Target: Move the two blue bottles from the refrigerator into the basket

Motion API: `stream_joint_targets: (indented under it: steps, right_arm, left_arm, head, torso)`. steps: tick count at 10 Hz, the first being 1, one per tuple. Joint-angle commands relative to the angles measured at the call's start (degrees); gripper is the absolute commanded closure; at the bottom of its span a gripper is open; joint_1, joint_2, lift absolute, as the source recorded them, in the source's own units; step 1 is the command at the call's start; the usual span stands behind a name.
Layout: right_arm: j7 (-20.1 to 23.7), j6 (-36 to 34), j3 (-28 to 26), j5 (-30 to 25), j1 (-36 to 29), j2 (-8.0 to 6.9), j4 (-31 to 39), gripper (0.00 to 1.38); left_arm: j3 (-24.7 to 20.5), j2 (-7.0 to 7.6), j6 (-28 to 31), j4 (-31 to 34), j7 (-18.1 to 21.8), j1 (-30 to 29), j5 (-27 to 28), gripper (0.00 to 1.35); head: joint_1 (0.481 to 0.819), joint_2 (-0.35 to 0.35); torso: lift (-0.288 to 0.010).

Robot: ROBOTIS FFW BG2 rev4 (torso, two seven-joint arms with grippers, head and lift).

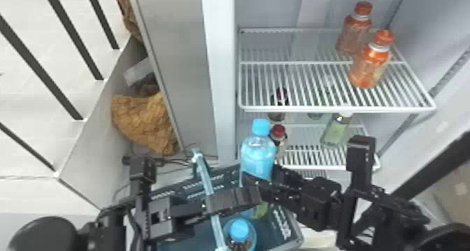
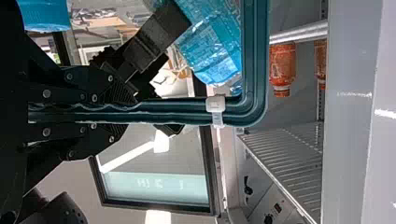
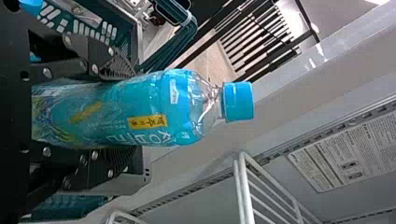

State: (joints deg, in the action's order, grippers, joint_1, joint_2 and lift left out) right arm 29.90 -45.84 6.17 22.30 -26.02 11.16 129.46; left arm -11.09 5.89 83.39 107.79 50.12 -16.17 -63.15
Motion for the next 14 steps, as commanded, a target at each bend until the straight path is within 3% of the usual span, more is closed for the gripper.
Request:
stream_joint_targets:
  steps: [1, 3, 5, 8, 11, 14]
  right_arm:
    - [0.1, 0.0, 0.0, 0.4, 0.0, 0.00, 0.1, 0.05]
    - [0.2, 0.0, -0.1, 0.7, -0.1, 0.00, 0.4, 0.20]
    - [0.3, 0.8, -1.8, 0.1, -1.3, -0.35, 1.2, 0.22]
    - [1.7, 8.3, -6.6, -0.7, -6.5, -1.14, 1.5, 0.22]
    - [2.3, 25.5, -10.9, -1.8, -12.8, -1.76, 0.3, 0.23]
    - [2.3, 37.1, -13.9, -2.0, -19.3, -2.64, -3.5, 0.23]
  left_arm:
    - [0.0, 0.00, 0.0, 0.0, 0.0, 0.0, -0.1, 1.20]
    - [0.0, 0.00, 0.0, 0.0, 0.1, -0.1, -0.1, 1.20]
    - [0.0, 0.00, 0.0, 0.0, 0.0, -0.1, -0.1, 1.20]
    - [-0.5, 0.00, -0.1, 0.0, 0.0, -0.8, -0.1, 1.20]
    - [-0.5, -0.09, -0.1, 0.0, 0.0, -1.3, -0.3, 1.20]
    - [-0.6, -0.18, -0.1, 0.0, 0.0, -1.5, -0.3, 1.20]
  head:
    - [0.695, 0.006]
    - [0.695, 0.008]
    - [0.695, 0.010]
    - [0.695, -0.037]
    - [0.695, -0.130]
    - [0.695, -0.206]
  torso:
    - [-0.010]
    - [-0.010]
    - [-0.010]
    - [-0.010]
    - [-0.010]
    - [-0.010]
